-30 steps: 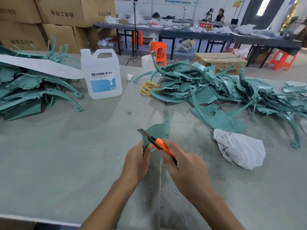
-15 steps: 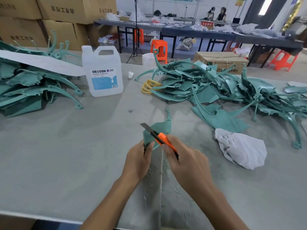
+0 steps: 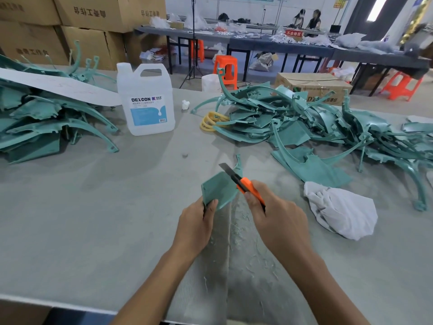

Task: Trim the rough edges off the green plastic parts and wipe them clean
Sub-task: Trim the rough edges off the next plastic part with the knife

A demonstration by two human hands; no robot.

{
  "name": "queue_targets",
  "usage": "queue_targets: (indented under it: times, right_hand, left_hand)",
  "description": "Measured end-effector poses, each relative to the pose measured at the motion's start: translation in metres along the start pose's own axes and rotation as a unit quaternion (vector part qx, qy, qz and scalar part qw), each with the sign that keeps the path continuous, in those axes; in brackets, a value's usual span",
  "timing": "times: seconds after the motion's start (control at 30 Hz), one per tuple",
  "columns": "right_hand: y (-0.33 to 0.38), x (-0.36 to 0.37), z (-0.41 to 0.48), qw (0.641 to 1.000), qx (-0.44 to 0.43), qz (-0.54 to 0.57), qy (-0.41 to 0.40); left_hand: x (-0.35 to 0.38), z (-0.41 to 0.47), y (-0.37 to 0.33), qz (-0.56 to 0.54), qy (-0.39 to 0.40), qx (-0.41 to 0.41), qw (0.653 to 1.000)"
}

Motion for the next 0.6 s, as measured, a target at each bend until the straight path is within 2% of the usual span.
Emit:
queue_targets:
  times: [0.07,0.17,0.23,0.37,0.47,0.53,0.6]
  right_hand:
    - [-0.002,-0.002,0.002,1.0,-0.006,0.008,-0.01]
    - [0.02,0.002,-0.01,0.997,-0.07,0.025,-0.018]
    - [0.018,0.007,-0.01,0.996,-0.082,0.015,-0.028]
    - [-0.027,0.011,0.013,0.999,0.026,-0.001,-0.019]
    - [-0.047,0.005,0.016,0.997,0.057,0.037,-0.037]
    - [-0.053,-0.001,0.014,0.991,0.072,0.096,-0.051]
    - [-0.056,-0.008,0.014,0.981,0.088,0.163,-0.061]
  left_hand:
    - [0.0,0.0,0.0,0.002,0.0,0.0,1.0]
    - [0.001,0.001,0.001,0.0,0.006,-0.001,1.0]
    - [0.001,0.002,0.001,-0.011,0.008,-0.004,1.0]
    - [0.0,0.0,0.002,-0.019,0.007,-0.004,1.0]
    - [-0.001,0.002,0.005,-0.049,0.023,-0.024,0.998]
    - [-0.004,0.005,0.005,-0.099,0.039,-0.039,0.994]
    - [-0.006,0.003,-0.003,-0.205,0.073,-0.042,0.975]
Point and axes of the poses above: each hand's wrist, its own z-axis towards the middle knuckle, its own x-axis out of the palm, y = z × x, the point moved 6 cm from there along z, towards the middle knuckle, and after that the axes turned 4 degrees about z, right-handed, at the moved point
